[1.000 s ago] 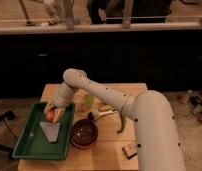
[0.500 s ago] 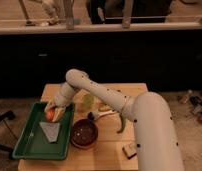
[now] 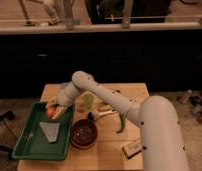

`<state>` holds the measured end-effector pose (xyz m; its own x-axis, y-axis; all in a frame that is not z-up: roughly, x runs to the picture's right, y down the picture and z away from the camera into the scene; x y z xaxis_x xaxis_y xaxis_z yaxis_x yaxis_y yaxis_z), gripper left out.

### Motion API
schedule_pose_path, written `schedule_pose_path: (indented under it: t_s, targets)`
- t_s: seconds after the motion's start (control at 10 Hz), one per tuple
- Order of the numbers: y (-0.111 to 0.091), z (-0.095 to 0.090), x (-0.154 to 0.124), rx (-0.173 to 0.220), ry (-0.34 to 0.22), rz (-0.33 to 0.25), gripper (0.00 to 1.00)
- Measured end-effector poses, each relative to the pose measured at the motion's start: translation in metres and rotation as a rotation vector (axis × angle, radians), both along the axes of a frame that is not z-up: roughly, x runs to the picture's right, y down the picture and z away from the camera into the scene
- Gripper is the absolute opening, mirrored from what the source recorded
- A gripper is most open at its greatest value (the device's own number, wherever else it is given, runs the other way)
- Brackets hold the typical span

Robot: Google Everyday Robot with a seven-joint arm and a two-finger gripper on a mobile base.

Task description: Place apple in tray

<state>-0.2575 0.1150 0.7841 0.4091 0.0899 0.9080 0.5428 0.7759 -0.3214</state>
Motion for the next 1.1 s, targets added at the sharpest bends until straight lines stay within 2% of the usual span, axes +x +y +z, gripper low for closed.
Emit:
schedule_pose_path:
  t_s: [0.7, 1.1]
  targets:
    - [-0.003, 0.002, 0.002, -0.004, 0.004, 0.010, 0.80]
    - [-0.007, 0.006, 0.015, -0.001, 0.021, 0.029, 0.80]
